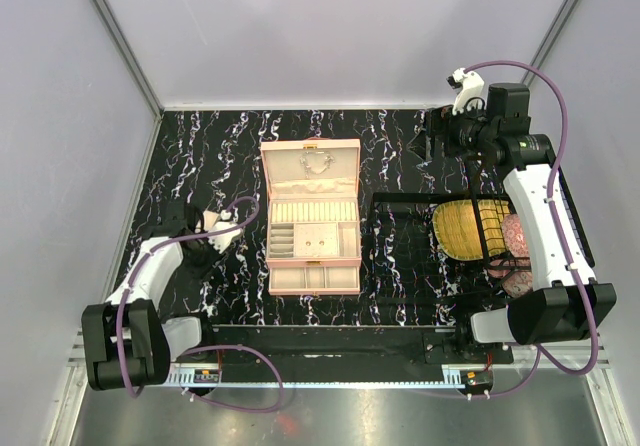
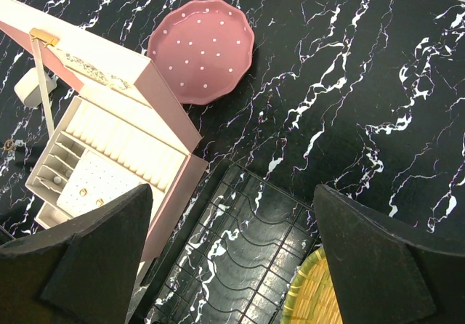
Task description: Organize the mixed jewelry
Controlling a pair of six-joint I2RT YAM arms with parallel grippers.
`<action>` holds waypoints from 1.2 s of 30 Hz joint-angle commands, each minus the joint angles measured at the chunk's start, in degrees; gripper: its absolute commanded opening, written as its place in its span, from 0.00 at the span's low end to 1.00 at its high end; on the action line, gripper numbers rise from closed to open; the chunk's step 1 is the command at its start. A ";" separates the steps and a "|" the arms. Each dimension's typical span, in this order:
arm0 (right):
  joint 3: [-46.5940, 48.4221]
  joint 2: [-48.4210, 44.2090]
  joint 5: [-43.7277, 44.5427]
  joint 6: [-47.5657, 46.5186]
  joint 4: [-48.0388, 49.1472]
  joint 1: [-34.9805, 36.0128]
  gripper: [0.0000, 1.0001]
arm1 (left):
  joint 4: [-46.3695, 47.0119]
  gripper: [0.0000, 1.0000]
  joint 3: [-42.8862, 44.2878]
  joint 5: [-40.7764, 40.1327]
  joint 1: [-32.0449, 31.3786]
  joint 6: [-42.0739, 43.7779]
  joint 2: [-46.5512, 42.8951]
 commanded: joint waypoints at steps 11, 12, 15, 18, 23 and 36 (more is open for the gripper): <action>0.29 0.69 -0.78 -0.11 0.35 0.50 0.98 | 2.82 0.36 -1.63 0.86 0.35 1.28 0.86; 0.38 0.52 -0.78 -0.11 0.26 0.50 0.98 | 2.99 0.36 -1.63 0.86 0.35 1.19 1.03; 0.38 0.52 -0.87 -0.02 0.17 0.50 0.99 | 3.26 0.36 -1.37 0.94 0.35 1.28 1.30; 0.29 0.60 -0.95 -0.02 0.09 0.50 0.99 | 3.70 0.36 -1.19 0.86 0.35 1.37 1.65; 0.38 0.52 -0.95 -0.02 0.00 0.50 0.99 | 4.14 0.36 -1.46 0.68 0.35 1.45 2.53; 0.29 0.78 -1.13 -0.02 0.00 0.41 0.99 | 6.42 0.33 -4.70 -1.34 0.44 3.21 1.74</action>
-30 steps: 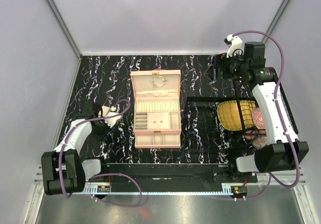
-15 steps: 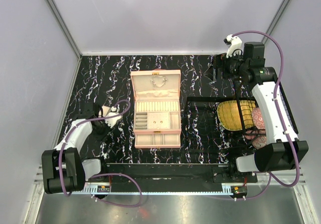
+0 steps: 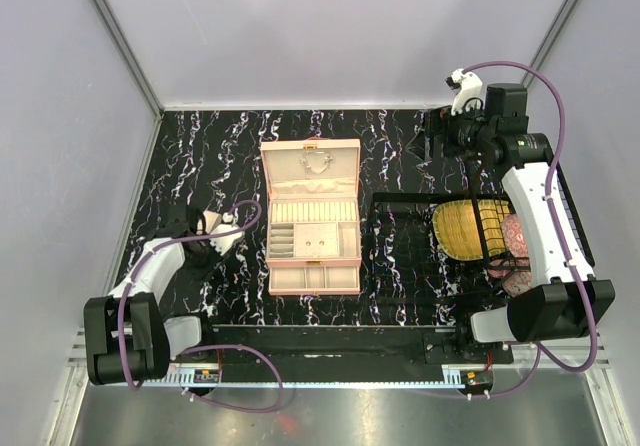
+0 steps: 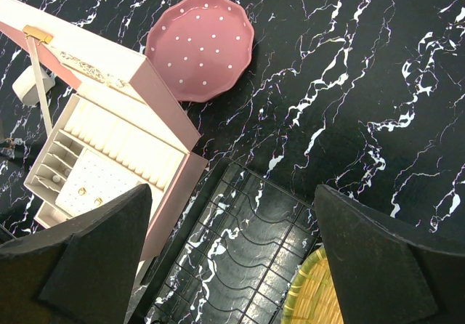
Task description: Organize the mixed jewelry
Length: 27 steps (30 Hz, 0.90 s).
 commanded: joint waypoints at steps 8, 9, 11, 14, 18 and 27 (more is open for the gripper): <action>0.60 -0.05 -1.74 0.15 -0.13 0.41 0.99 | 4.23 0.31 -3.25 -2.02 0.42 2.89 -0.75; 0.60 0.04 -1.74 0.15 -0.13 0.41 0.99 | 4.40 0.32 -2.99 -2.11 0.50 3.15 -0.84; 0.60 0.04 -1.83 0.15 -0.13 0.41 1.00 | 4.66 0.34 -2.81 -2.11 0.50 3.33 -0.76; 0.51 0.04 -1.74 0.15 -0.22 0.41 1.00 | 5.10 0.34 -2.63 -2.37 0.50 3.77 -0.06; 0.60 0.12 -1.74 0.24 -0.22 0.50 1.00 | 5.81 0.34 -2.90 -2.46 0.41 3.94 1.26; 0.51 0.39 -1.83 0.33 -0.22 0.41 1.00 | 7.65 0.27 -4.13 -2.55 0.42 4.65 3.81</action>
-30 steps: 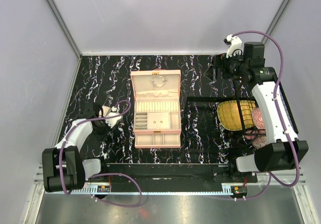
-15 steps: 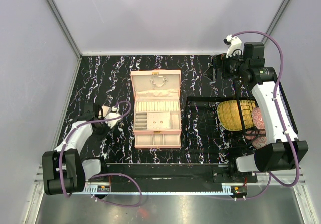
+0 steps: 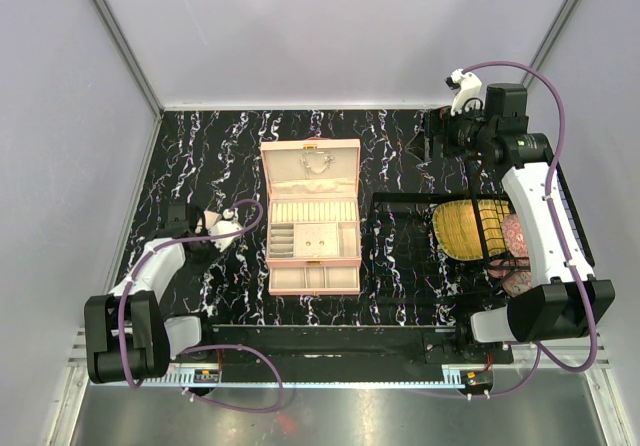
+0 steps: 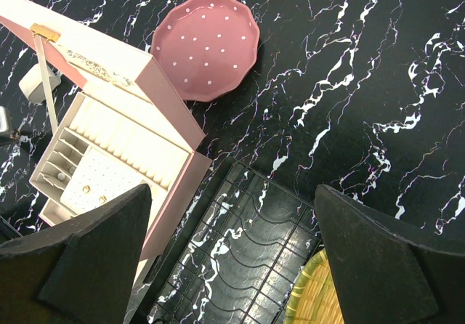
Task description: Organize the mixed jewelry
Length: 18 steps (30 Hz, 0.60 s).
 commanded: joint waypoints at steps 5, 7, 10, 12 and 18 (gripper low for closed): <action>0.54 0.65 -0.89 0.22 -0.16 0.41 1.00 | 1.73 0.22 -3.43 -0.76 0.59 1.94 2.92; 0.54 0.65 -0.81 0.22 -0.16 0.41 1.00 | 0.77 0.22 -3.25 -0.67 0.59 2.20 2.31; 0.54 0.83 -0.89 0.22 -0.24 0.41 1.00 | -0.11 0.23 -3.60 -0.58 0.59 2.73 1.34; 0.62 1.00 -0.89 0.22 -0.16 0.50 1.00 | -0.99 0.24 -3.78 -0.32 0.59 3.16 1.16; 0.54 1.18 -0.80 0.22 -0.33 0.50 1.00 | -2.75 0.29 -3.43 -0.05 0.59 3.96 -0.16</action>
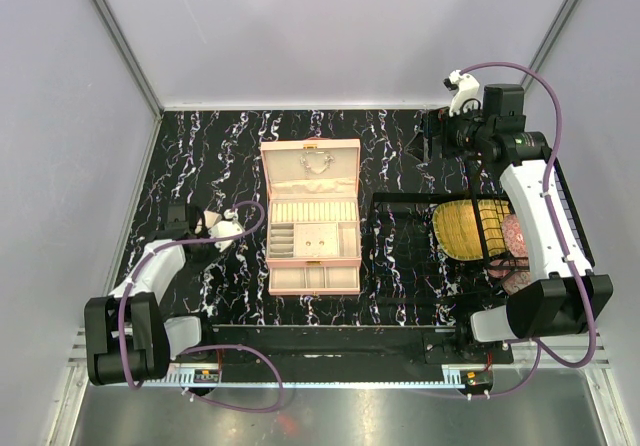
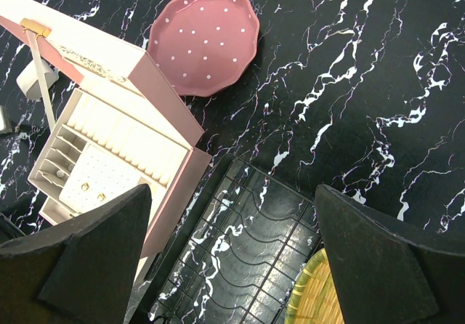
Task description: Organize the mixed jewelry
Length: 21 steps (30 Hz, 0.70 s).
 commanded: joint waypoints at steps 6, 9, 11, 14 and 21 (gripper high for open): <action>0.62 0.02 -0.81 0.22 0.11 0.41 1.00 | -5.77 0.37 -2.88 -0.87 0.61 2.30 0.78; 0.54 0.02 -0.89 0.22 0.10 0.50 1.00 | -6.56 0.40 -2.18 -0.69 0.70 2.13 1.48; 0.54 0.02 -0.89 0.22 0.11 0.41 1.00 | -7.44 0.40 -1.48 -0.60 0.70 2.21 2.01; 0.54 -0.07 -0.81 0.22 0.11 0.41 1.00 | -8.41 0.40 -0.95 -0.78 0.79 2.74 2.45; 0.71 -0.07 -0.80 0.13 0.02 0.50 1.00 | -8.50 0.37 -0.25 -0.52 0.79 2.83 4.55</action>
